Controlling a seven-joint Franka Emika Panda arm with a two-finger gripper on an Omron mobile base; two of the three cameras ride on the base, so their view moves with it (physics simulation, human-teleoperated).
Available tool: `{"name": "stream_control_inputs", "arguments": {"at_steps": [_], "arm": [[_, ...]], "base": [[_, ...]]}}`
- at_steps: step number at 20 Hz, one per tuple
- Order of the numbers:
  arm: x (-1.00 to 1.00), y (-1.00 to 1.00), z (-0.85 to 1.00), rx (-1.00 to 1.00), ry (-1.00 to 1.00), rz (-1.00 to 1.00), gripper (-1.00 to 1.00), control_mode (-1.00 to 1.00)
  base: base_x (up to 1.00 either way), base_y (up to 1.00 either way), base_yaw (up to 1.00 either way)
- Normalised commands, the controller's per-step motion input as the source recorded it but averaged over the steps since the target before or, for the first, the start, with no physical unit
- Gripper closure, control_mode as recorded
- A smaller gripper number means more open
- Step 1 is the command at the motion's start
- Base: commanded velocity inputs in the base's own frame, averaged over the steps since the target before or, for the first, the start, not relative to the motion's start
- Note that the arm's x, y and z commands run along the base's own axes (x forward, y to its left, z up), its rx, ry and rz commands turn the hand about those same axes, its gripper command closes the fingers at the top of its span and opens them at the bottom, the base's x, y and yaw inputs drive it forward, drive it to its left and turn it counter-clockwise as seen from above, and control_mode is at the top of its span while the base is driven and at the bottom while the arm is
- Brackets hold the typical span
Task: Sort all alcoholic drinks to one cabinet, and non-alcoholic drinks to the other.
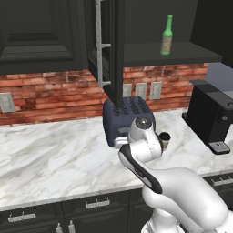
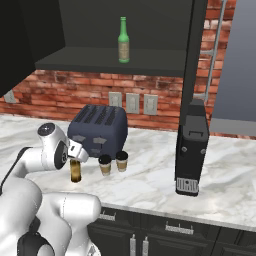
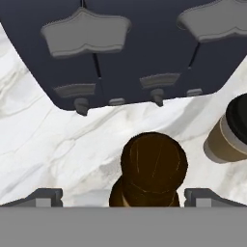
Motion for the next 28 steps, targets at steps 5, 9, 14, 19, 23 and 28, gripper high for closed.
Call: {"name": "stream_control_inputs", "arguments": {"at_steps": [5,9,14,19,23,28], "arm": [[0.07,-0.03,-0.11,0.0,-0.05,0.0,-1.0,-1.0],[0.11,-0.08,-0.01,0.0,-0.09,0.0,1.0,-1.0],[0.2,-0.17,-0.04,0.0,-0.04,0.0,1.0,-1.0],[0.16,-0.11,-0.12,0.0,-0.01,0.0,1.0,-1.0],[0.0,-0.07,-0.09,0.0,0.0,0.0,1.0,-1.0],[0.0,-0.05,0.0,0.0,0.0,0.0,1.0,-1.0]], "base": [[0.0,0.0,0.0],[0.0,0.0,0.0],[0.0,0.0,0.0],[0.0,0.0,0.0],[0.0,0.0,0.0],[0.0,0.0,0.0]]}}
